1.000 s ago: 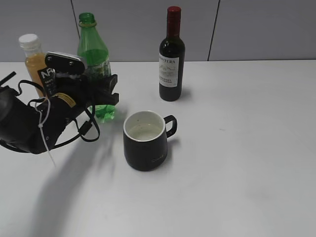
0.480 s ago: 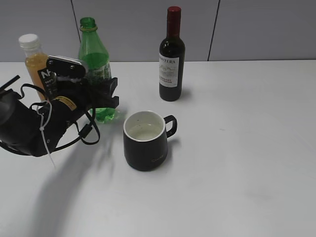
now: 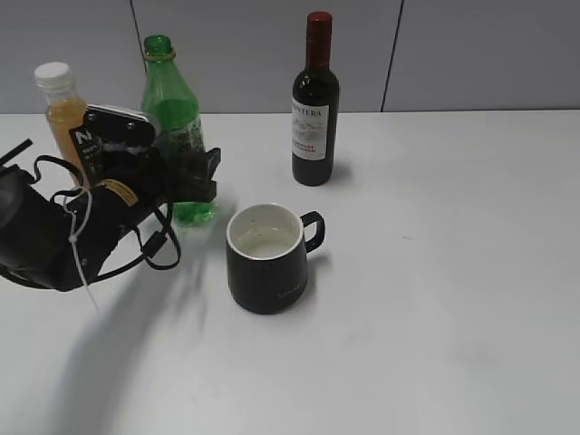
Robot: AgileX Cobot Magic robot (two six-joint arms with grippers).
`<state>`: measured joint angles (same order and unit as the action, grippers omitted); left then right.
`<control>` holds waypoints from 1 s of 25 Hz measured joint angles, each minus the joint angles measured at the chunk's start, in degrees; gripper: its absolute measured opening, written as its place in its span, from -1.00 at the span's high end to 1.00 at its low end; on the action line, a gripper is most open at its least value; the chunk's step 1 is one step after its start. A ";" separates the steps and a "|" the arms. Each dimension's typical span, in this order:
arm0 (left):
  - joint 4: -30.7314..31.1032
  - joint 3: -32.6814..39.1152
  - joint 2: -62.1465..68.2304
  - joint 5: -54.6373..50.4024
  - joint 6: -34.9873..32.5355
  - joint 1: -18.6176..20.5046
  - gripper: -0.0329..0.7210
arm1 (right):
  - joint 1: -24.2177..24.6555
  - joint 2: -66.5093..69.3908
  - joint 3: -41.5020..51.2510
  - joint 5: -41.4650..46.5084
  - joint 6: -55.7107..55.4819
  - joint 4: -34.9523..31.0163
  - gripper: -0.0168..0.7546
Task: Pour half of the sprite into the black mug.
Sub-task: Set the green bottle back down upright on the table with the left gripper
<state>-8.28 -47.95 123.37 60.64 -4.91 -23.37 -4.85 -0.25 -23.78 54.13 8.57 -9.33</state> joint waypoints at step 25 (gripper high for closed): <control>-0.78 17.67 -19.34 -8.49 -0.41 0.00 -0.74 | 0.00 0.00 0.00 0.00 0.00 0.00 -0.58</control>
<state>-9.07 -30.28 104.03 52.14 -5.32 -23.37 -4.85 -0.25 -23.78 54.13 8.57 -9.33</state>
